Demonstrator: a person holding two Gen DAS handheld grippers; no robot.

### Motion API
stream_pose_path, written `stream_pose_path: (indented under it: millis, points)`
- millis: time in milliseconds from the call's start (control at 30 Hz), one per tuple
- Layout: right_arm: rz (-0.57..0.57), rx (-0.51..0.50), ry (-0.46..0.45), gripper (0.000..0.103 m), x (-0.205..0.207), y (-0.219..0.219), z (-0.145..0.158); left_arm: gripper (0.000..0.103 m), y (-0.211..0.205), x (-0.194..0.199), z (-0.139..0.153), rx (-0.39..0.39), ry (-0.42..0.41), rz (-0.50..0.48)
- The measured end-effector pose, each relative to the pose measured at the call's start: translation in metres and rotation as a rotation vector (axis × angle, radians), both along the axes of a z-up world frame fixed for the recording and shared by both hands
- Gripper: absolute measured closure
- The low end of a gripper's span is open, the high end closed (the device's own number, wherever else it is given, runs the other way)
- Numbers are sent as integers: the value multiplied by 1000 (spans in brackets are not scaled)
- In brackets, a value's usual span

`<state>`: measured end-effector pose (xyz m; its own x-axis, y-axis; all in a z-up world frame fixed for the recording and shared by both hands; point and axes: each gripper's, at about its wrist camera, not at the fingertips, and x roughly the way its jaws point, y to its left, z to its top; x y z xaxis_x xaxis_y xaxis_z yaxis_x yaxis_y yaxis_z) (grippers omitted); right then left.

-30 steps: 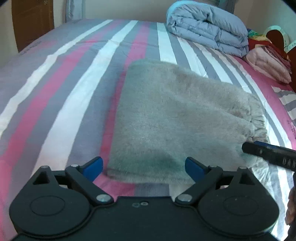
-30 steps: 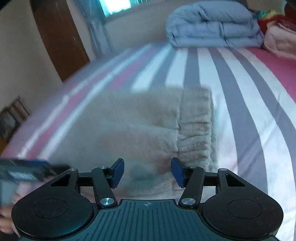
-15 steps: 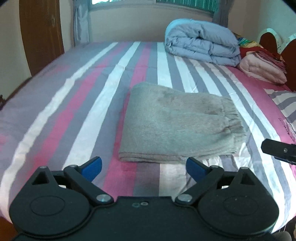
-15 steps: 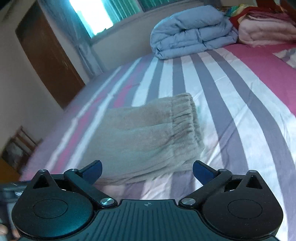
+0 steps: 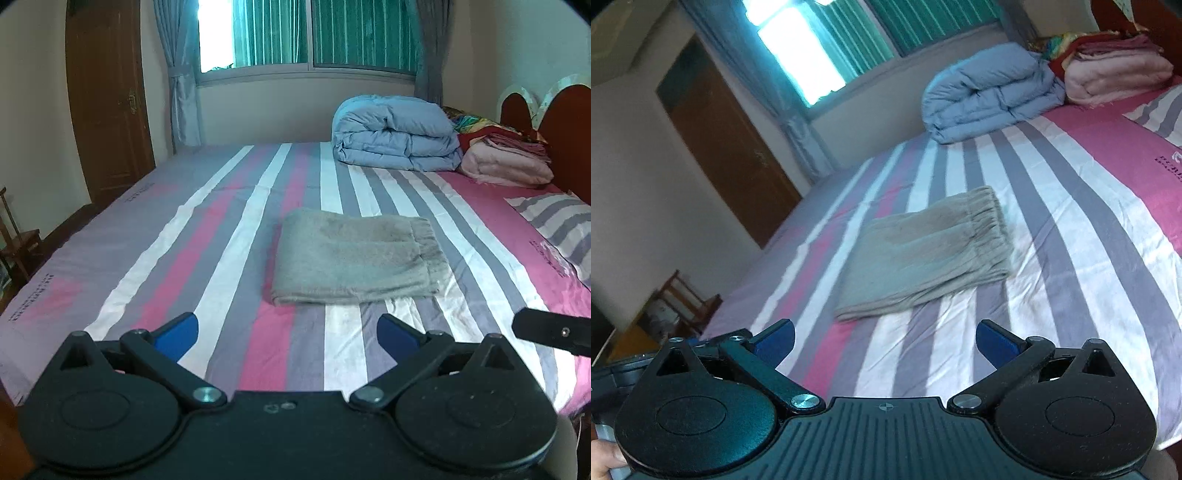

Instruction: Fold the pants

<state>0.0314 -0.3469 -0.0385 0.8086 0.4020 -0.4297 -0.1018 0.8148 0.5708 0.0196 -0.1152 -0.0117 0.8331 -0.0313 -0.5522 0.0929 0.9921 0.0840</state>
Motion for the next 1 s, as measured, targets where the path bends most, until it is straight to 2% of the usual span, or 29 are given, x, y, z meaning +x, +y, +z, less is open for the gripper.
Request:
stream_pose_path:
  millis: [100,200,300,367,467,667,767,1000]
  points:
    - [-16,-28,-55,0,-35,14,8,6,4,-32,1,-9,-16,2]
    - [-54,-115,-129,0,-73,27,19,6,10,-64,4,-7,-26,-8]
    - [-96,-170,-226,0,-113,39,29,6,18,-93,7,-20,-77,1]
    - [-148,-221,-299,0,-136,48,35,6,24,-101,7,-54,-97,6]
    - [-195,-271,-358,0,-149,59,41,6,29,-100,3,-93,-77,0]
    - [-218,-316,-347,0,-139,73,32,6,22,-77,-2,12,-44,17]
    - [-209,-324,-324,0,-131,75,25,6,24,-74,-5,5,-30,35]
    - [-209,-322,-292,0,-130,70,10,6,28,-82,-9,-41,-55,42]
